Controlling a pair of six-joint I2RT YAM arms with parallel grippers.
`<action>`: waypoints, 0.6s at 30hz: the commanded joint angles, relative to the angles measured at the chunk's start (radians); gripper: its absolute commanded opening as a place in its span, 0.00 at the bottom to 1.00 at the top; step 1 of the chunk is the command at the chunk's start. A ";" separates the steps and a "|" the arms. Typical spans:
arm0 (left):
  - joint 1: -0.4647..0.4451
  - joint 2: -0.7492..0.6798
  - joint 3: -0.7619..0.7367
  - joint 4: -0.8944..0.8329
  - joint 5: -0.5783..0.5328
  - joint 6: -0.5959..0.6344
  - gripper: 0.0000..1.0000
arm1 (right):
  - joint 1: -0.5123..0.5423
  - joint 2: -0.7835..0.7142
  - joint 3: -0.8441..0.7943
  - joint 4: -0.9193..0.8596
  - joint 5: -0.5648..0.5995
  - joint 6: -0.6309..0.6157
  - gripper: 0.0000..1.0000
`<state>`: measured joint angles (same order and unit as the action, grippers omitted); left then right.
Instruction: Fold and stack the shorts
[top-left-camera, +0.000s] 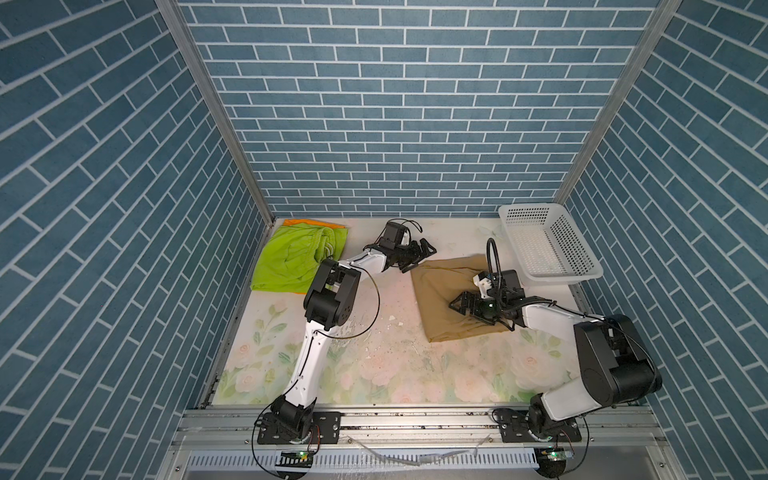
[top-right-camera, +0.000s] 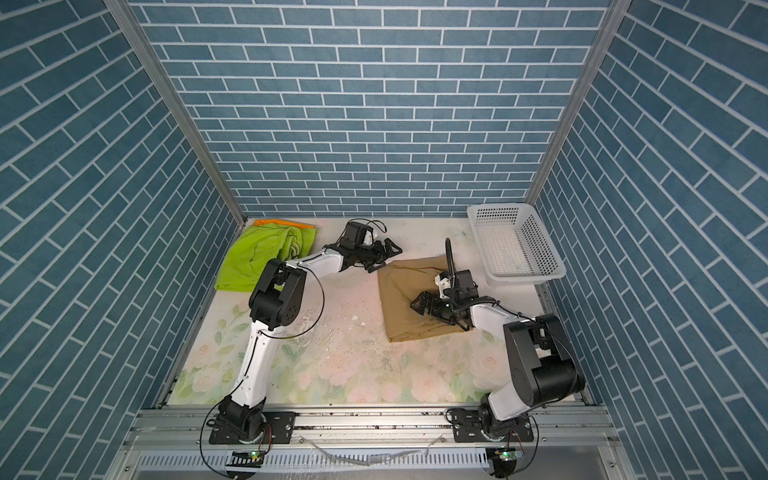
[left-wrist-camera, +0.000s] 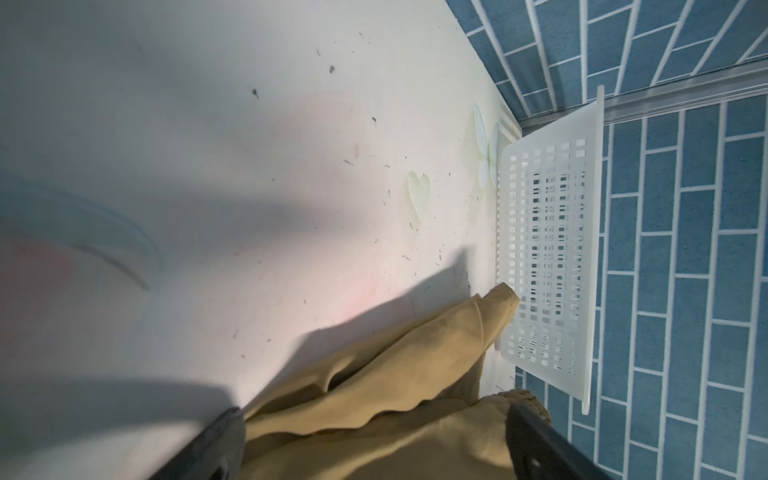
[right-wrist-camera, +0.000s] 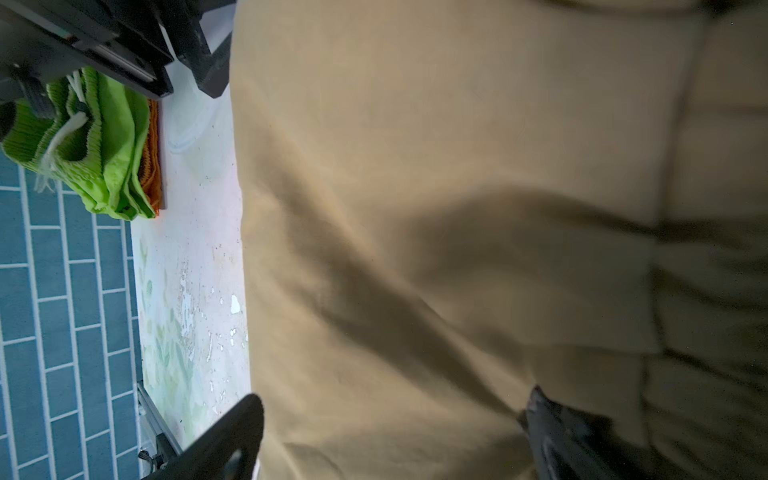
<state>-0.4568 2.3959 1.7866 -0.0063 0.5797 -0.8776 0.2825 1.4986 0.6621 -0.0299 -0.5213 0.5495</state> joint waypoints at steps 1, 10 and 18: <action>0.023 0.041 -0.003 -0.135 -0.062 0.058 1.00 | -0.026 -0.075 -0.041 -0.130 0.021 -0.029 0.99; 0.021 -0.229 -0.022 -0.336 -0.179 0.271 1.00 | -0.097 -0.349 0.111 -0.400 0.115 -0.069 0.99; -0.036 -0.424 -0.326 -0.312 -0.142 0.252 1.00 | -0.247 -0.293 0.213 -0.527 0.153 -0.087 0.99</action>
<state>-0.4599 1.9606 1.5490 -0.2726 0.4374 -0.6456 0.0551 1.1709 0.8612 -0.4595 -0.3954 0.4965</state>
